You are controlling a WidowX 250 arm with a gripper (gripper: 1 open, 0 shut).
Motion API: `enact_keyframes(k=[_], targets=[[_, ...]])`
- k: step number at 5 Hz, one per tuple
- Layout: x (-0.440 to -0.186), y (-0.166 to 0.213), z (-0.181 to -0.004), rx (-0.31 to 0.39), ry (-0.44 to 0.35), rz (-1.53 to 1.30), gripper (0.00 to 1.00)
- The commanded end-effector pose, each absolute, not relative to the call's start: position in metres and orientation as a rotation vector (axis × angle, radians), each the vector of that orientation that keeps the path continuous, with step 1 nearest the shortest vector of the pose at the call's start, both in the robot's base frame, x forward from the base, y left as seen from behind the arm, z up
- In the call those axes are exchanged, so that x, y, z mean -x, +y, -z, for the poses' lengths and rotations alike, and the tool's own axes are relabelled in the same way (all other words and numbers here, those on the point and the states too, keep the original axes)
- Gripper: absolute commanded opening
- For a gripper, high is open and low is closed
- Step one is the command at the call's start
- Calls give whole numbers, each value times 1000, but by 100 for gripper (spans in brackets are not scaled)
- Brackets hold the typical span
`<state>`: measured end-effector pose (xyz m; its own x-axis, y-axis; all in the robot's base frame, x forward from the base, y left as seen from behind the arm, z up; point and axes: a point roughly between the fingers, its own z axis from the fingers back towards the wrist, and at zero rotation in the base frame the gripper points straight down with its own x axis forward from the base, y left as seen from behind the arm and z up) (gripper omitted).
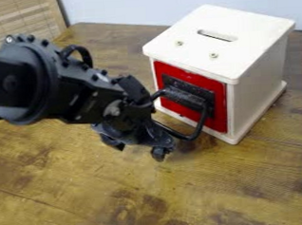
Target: Close the drawer
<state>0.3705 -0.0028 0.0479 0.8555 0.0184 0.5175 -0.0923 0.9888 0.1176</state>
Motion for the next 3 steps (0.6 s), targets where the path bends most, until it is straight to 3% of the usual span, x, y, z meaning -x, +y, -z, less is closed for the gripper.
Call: enact_keyframes(k=[1,3], targets=[[-374,2,-56,-135,-588,-46,100],[-373,16,-54,-151,-591,-47,100]])
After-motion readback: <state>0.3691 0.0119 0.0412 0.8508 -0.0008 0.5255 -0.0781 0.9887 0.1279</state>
